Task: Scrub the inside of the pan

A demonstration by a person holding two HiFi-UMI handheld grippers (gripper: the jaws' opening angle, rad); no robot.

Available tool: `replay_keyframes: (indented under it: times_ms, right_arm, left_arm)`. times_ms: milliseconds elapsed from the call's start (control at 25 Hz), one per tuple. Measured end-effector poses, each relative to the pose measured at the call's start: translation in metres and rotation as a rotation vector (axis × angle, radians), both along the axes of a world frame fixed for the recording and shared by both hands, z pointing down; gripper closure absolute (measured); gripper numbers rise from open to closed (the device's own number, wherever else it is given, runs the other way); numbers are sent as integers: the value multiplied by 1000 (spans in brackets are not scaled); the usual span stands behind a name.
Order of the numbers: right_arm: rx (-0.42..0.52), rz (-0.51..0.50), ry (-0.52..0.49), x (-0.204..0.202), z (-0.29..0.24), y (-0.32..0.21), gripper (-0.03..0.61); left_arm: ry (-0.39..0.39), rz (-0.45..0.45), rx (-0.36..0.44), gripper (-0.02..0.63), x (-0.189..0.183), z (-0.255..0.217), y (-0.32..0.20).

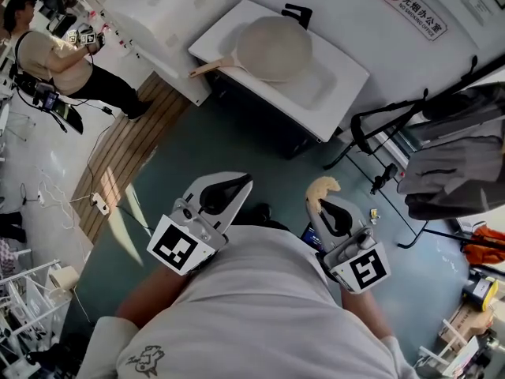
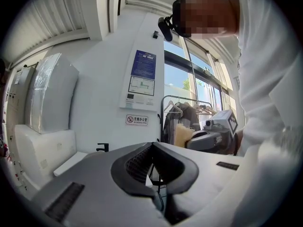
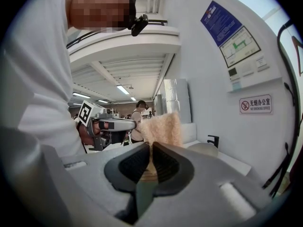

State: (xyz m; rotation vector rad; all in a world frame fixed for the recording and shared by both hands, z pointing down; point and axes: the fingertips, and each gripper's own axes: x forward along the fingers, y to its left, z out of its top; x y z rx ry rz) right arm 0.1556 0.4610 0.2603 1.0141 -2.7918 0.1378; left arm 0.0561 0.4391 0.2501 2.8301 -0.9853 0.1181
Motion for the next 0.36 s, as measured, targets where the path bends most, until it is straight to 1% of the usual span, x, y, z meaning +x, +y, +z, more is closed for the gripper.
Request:
replay_keyframes:
  times_ms: [360]
  right_arm:
    - [2, -4, 11, -1, 1, 3, 557]
  left_arm:
    - [1, -10, 0, 615, -2, 1, 3]
